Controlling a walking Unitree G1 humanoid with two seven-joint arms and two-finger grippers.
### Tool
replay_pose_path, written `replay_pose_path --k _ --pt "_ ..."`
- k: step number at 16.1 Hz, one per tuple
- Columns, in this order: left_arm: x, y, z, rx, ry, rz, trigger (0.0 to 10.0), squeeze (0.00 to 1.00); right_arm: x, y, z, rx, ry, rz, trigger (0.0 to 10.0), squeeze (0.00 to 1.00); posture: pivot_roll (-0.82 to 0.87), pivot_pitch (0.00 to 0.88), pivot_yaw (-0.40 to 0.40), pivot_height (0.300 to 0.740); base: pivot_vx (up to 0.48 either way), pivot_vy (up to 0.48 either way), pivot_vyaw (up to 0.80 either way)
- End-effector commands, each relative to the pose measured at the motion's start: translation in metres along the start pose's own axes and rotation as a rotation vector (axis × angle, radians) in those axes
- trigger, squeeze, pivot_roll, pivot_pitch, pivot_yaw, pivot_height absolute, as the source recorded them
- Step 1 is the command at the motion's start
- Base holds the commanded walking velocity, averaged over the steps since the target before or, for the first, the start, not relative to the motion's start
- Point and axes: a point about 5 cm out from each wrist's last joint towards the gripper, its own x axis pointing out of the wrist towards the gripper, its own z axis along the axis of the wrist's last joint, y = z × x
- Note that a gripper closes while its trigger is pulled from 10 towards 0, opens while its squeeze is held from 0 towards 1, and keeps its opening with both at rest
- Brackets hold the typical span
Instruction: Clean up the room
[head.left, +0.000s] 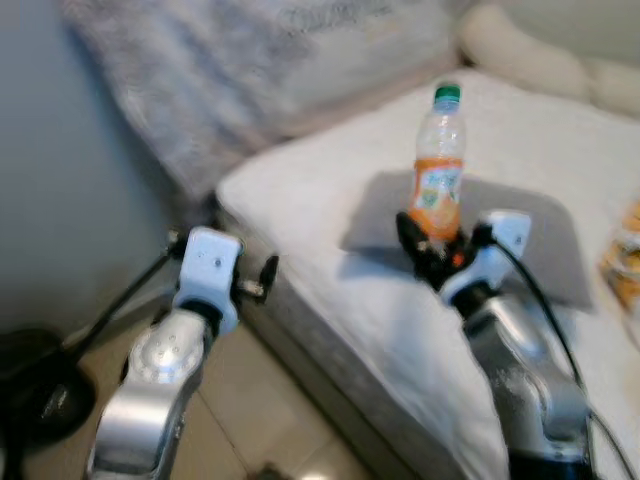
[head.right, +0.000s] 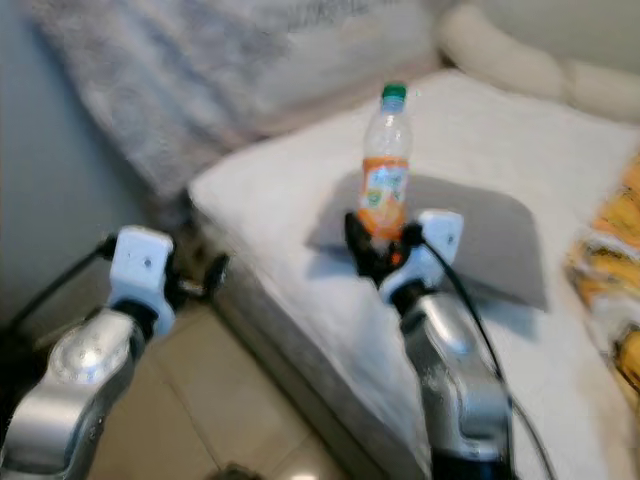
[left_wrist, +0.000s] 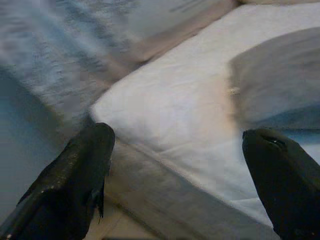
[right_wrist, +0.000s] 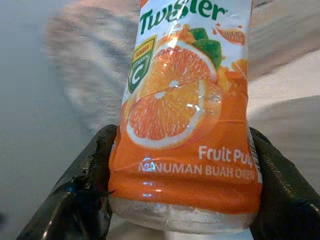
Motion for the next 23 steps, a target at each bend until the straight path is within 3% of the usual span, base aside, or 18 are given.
replay_pose_path --k 1,6,10,12,14,19,20,23 --pt "0.0 0.0 0.003 -0.018 -0.008 0.012 10.0 0.0 0.001 0.002 0.006 -0.018 -0.01 0.017 10.0 0.0 -0.04 0.0 0.011 0.74 0.0 0.0 0.77" --pt "-0.001 0.007 0.002 -0.079 0.002 0.071 10.0 0.0 -0.004 -0.008 -0.014 -0.026 0.125 -0.055 10.0 0.0 -0.04 0.0 0.013 0.74 0.0 0.0 0.77" --pt "0.0 0.009 0.003 -0.027 -0.013 0.089 10.0 0.0 -0.009 -0.015 -0.022 -0.014 0.174 -0.088 10.0 0.0 -0.04 0.0 0.009 0.74 0.0 0.0 0.77" --pt "0.001 0.011 0.001 0.043 -0.013 0.121 10.0 0.0 -0.013 -0.017 -0.026 -0.017 0.202 -0.094 10.0 0.0 -0.04 0.0 0.008 0.74 0.0 0.0 0.77" --pt "0.0 0.01 0.0 0.018 -0.01 0.103 10.0 0.0 -0.014 -0.016 -0.029 -0.04 0.221 -0.094 10.0 0.0 -0.04 0.0 0.008 0.74 0.0 0.0 0.78" --pt "-0.002 0.01 -0.001 0.012 -0.014 0.099 10.0 0.0 -0.009 -0.012 -0.034 -0.238 0.248 -0.038 10.0 0.0 -0.04 0.0 -0.001 0.74 0.0 0.0 0.0" --pt "-0.002 0.01 -0.001 0.009 -0.013 0.097 10.0 0.0 -0.008 -0.011 -0.035 -0.396 0.256 0.004 10.0 0.0 -0.03 0.0 -0.003 0.74 0.0 0.0 0.0" --pt "-0.004 0.01 0.0 0.003 -0.019 0.098 10.0 0.0 -0.007 -0.012 -0.035 -0.329 0.256 0.006 10.0 0.0 -0.03 0.0 -0.009 0.74 0.258 0.0 0.53"
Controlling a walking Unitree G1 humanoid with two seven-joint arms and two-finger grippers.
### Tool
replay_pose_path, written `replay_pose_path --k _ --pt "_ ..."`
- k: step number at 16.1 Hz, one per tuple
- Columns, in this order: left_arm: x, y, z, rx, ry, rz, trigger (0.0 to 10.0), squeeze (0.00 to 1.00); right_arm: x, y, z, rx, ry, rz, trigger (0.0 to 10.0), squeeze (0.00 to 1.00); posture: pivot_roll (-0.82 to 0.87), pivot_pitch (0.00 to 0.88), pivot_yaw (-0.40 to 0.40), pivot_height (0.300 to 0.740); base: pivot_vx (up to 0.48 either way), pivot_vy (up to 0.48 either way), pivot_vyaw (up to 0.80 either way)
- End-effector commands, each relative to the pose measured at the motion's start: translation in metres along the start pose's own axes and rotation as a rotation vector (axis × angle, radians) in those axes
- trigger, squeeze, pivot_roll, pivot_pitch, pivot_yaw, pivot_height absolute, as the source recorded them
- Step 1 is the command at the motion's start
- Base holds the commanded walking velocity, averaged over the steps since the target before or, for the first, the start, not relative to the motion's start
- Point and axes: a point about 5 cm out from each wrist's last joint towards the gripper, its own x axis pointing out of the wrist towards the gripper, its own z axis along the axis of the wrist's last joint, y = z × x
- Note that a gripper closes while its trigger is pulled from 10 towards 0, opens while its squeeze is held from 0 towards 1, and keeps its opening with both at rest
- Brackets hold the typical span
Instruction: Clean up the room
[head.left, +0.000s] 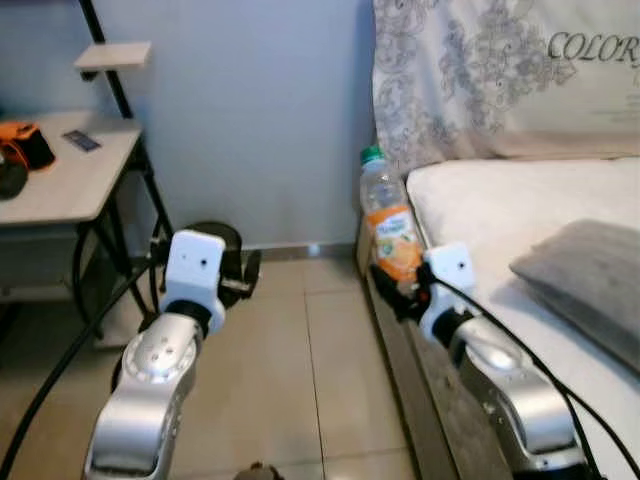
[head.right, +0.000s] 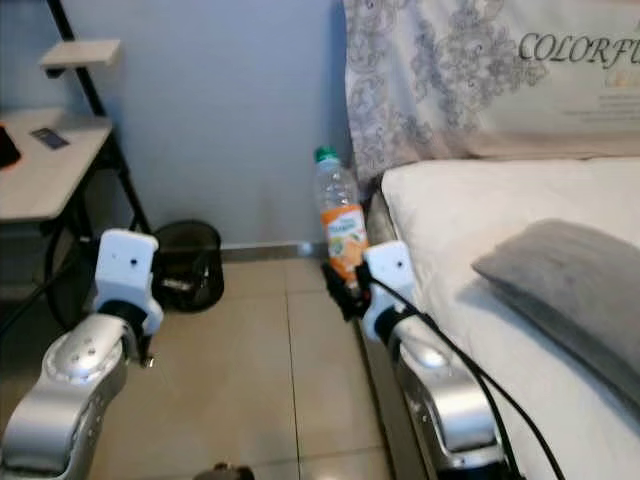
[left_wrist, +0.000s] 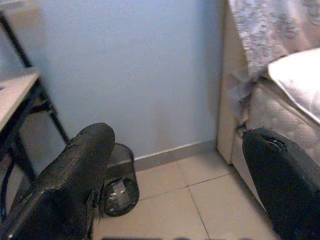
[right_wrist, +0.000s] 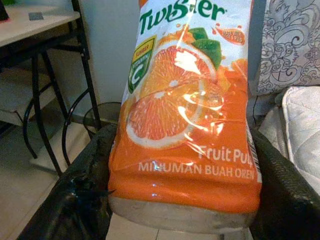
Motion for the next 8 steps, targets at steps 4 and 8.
replay_pose_path --k 4,8 --pt "-0.0029 0.0043 0.004 0.01 -0.019 0.013 10.0 0.0 0.0065 0.002 0.003 -0.005 -0.031 0.011 10.0 0.0 -0.02 0.0 -0.011 0.74 0.264 0.0 0.4" --pt "-0.0039 0.0047 0.0045 0.015 -0.019 0.012 10.0 0.0 0.0105 0.0033 0.0046 -0.081 -0.07 -0.034 10.0 0.0 -0.01 0.0 -0.018 0.74 0.265 0.0 0.0"
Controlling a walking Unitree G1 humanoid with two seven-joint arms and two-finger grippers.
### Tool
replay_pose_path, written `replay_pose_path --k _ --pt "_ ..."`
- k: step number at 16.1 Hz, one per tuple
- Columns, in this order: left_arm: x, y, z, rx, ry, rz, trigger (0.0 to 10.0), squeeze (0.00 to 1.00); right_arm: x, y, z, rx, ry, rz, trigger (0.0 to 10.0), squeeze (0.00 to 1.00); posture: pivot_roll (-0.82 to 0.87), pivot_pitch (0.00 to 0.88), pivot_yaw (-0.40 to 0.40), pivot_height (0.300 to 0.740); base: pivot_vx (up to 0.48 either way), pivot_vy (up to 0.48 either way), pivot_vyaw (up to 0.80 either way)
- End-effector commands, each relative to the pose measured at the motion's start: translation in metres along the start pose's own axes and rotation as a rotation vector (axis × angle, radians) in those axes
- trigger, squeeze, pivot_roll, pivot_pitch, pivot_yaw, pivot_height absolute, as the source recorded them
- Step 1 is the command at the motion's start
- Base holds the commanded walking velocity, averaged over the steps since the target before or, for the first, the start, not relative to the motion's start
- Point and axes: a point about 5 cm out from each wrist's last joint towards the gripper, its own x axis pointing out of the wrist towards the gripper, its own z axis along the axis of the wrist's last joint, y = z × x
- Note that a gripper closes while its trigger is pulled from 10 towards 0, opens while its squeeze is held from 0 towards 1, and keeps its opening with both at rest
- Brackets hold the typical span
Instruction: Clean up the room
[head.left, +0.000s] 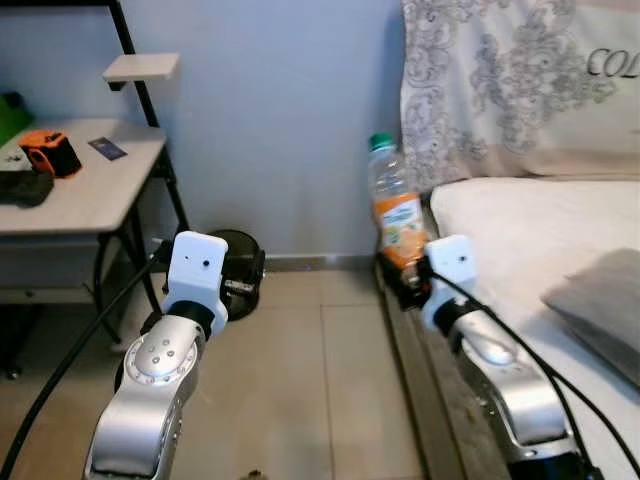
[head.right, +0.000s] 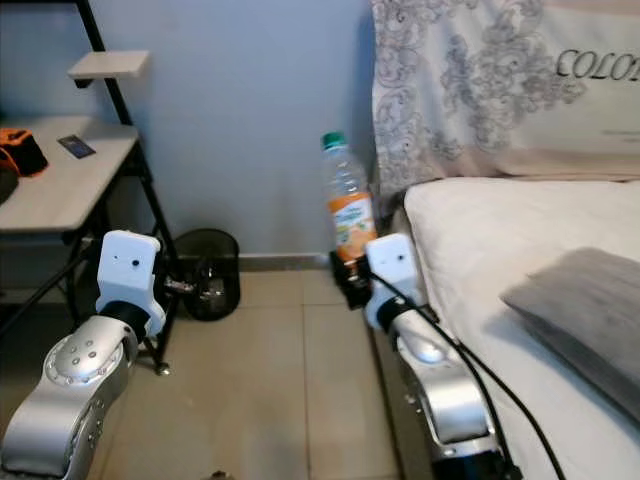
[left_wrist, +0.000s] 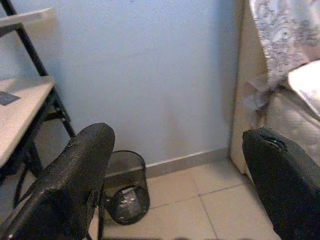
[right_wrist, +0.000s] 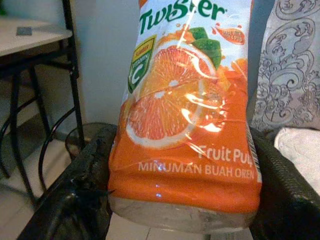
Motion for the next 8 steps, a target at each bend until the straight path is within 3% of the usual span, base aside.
replay_pose_path --k 1,4,8 --pt "-0.0018 0.0054 0.0014 0.01 -0.003 0.019 10.0 0.0 0.0019 0.0055 -0.0011 0.019 0.003 0.035 10.0 0.0 -0.01 0.0 -0.019 0.74 0.262 0.0 0.0" --pt "-0.0029 0.005 0.0007 0.013 0.003 0.016 10.0 0.0 -0.0003 0.0026 -0.0075 0.093 0.032 0.049 10.0 0.0 -0.01 0.0 -0.02 0.74 0.261 0.0 0.0" --pt "-0.0038 0.0047 0.0001 -0.016 0.006 0.013 10.0 0.0 -0.0015 0.0025 -0.0089 0.123 0.035 0.052 10.0 0.0 -0.01 0.0 -0.021 0.74 0.255 0.0 0.0"
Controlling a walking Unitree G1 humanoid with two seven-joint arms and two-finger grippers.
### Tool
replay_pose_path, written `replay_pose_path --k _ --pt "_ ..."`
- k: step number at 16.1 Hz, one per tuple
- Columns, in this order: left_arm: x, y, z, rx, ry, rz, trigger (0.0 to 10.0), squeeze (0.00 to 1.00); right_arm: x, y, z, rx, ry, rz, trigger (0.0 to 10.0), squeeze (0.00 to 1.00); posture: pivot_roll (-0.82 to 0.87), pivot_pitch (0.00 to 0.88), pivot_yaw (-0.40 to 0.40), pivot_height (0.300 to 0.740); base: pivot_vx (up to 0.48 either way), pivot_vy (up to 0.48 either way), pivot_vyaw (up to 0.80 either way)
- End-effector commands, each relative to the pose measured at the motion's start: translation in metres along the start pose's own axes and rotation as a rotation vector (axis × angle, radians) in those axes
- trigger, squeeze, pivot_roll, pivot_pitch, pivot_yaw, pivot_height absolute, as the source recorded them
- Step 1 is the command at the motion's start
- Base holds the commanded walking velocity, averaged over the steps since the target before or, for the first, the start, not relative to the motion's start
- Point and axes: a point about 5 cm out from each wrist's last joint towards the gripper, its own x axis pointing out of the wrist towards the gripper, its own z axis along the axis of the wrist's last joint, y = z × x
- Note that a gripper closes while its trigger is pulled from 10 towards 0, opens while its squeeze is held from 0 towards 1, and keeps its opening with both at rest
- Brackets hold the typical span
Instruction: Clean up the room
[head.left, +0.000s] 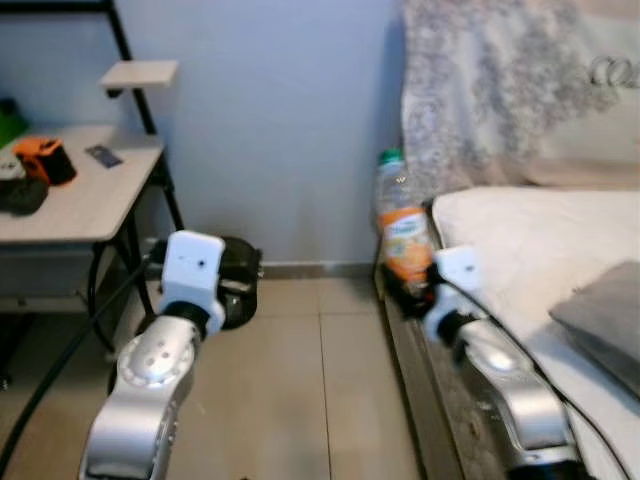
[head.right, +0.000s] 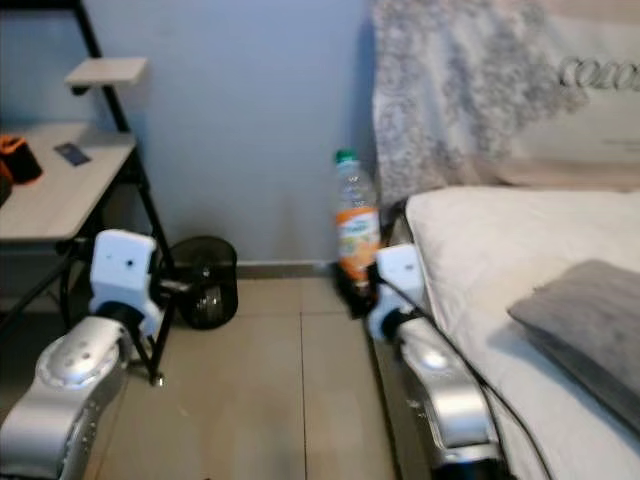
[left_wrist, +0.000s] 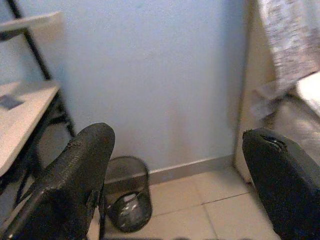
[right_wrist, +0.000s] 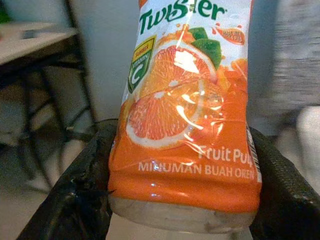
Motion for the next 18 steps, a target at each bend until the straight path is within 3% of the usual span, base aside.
replay_pose_path --k 1,4,7,9,13,18 --pt "-0.0008 0.0005 0.0022 -0.003 -0.009 -0.005 10.0 0.0 0.0004 -0.0004 0.0058 -0.005 -0.018 0.011 10.0 0.0 -0.01 0.0 -0.021 0.74 0.247 0.0 0.0" --pt "-0.0013 -0.0001 0.0023 -0.006 -0.008 -0.001 10.0 0.0 0.0002 0.0011 0.0067 -0.039 -0.02 0.034 10.0 0.0 -0.01 0.0 -0.023 0.74 0.246 0.0 0.0" --pt "-0.0014 -0.0001 0.0023 -0.003 -0.005 -0.004 10.0 0.0 0.0002 0.0026 0.0064 -0.036 -0.015 0.049 10.0 0.0 -0.01 0.0 -0.023 0.74 0.246 0.0 0.8" --pt "-0.0007 0.0003 0.002 0.002 -0.004 -0.003 10.0 0.0 0.0009 0.0038 0.0072 0.028 -0.012 0.057 10.0 0.0 -0.01 0.0 -0.022 0.74 0.12 0.0 0.65" --pt "0.0011 0.0005 0.002 0.003 0.002 -0.01 10.0 0.0 0.0038 0.0053 0.0114 0.062 -0.025 0.07 10.0 0.0 -0.01 0.0 -0.019 0.74 0.0 0.0 0.41" --pt "0.0031 0.0015 0.0027 0.005 0.006 -0.016 10.0 0.0 0.0043 0.0043 0.0102 0.038 -0.023 0.049 10.0 0.0 0.0 0.0 -0.015 0.74 0.102 0.0 0.0"
